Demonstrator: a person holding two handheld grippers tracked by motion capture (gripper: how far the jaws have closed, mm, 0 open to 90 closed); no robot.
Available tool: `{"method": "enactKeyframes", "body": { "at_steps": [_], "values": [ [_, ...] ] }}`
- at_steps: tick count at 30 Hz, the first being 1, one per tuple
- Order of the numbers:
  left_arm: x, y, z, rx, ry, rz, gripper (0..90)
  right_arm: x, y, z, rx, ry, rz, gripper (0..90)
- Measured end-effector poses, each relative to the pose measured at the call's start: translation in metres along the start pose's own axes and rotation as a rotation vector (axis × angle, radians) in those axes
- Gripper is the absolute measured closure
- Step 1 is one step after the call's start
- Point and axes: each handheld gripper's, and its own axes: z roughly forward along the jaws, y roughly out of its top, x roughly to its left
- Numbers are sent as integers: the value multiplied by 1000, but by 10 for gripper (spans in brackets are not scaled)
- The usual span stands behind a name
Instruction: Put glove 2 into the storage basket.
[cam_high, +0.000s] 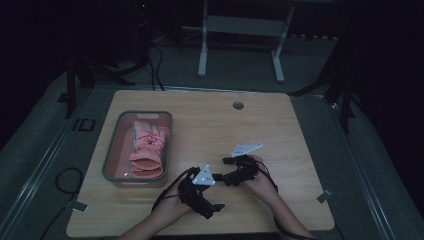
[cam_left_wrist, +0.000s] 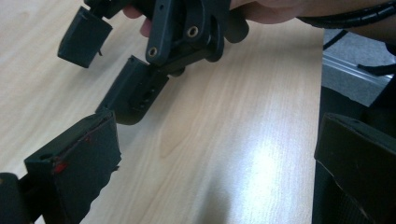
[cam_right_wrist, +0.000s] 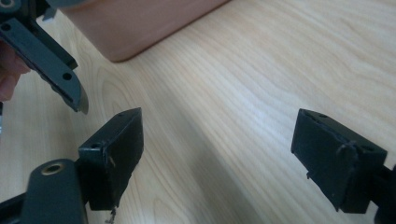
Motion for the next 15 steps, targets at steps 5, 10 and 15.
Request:
{"method": "enactKeyframes", "body": {
  "at_steps": [5,10,15],
  "values": [
    [-1,-9,12,12,-20,2,4,-1,-12,1,11,-3,-5,155],
    [-1,-18,20,5,-23,-11,4,-1,-22,-3,15,-12,-21,147],
    [1,-25,26,-28,-54,6,4,-1,-32,-11,-5,-22,-15,147]
  ]
}}
